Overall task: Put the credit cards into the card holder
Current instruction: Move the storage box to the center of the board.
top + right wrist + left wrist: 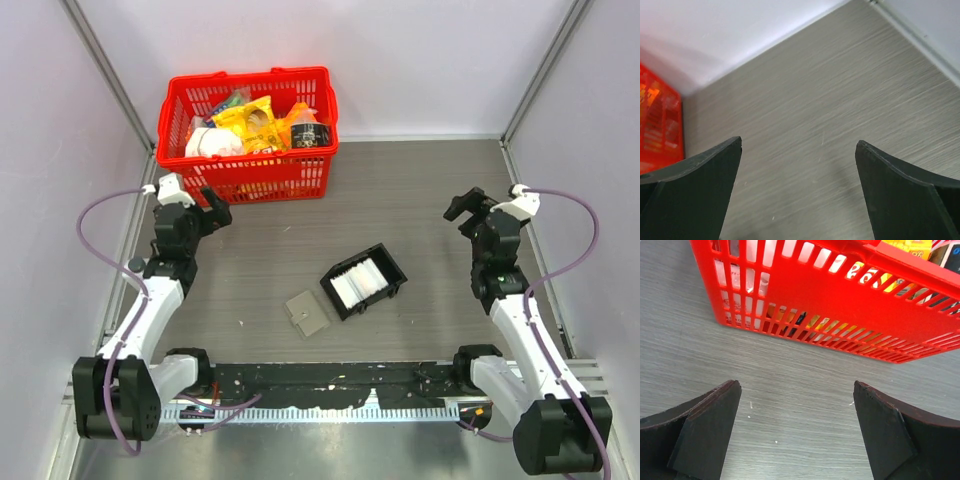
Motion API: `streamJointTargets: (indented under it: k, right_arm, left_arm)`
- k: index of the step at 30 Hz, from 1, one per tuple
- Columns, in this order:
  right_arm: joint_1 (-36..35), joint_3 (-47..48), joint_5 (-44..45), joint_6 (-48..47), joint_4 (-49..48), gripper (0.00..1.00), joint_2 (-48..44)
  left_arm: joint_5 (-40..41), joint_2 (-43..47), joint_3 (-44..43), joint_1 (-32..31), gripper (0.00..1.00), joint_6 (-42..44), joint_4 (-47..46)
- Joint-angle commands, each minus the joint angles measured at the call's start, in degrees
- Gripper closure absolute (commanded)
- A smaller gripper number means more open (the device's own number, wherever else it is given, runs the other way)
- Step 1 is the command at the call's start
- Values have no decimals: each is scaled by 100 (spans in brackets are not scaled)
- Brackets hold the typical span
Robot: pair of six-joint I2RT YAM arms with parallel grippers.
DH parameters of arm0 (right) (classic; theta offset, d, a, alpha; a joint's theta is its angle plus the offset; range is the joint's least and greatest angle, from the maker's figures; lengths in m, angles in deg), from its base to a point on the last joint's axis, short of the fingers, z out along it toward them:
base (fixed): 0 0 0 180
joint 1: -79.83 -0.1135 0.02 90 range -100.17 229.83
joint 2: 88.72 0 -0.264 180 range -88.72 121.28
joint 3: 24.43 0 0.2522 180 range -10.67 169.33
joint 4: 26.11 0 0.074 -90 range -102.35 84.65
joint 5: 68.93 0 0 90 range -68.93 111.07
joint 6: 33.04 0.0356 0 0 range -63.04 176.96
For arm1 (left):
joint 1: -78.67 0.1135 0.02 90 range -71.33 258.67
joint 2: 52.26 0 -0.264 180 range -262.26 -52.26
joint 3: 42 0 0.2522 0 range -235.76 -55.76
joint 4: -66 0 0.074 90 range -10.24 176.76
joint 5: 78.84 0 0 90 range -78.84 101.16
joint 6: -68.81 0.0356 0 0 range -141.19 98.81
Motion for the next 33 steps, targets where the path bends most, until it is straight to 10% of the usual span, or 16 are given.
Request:
streamJointTargets:
  k: [1,15,22,33]
  right_arm:
    - [-11,633,-1299,321,1279,0,-126]
    - [-81,967,-4237,303,2957,0,-822]
    - [-1476,1028,-2755,610,4065,0,-812]
    - [-4411,388,-1040,2404,3733,0,-321]
  left_arm:
    - [160,458,47,9,0,-609,-109]
    - [-2113,-209,-419,44,0,-1253,516]
    - [-641,-560,-585,-1430,0,-603,857]
    - [-586,-1132,-471,-2451,0,-664,884]
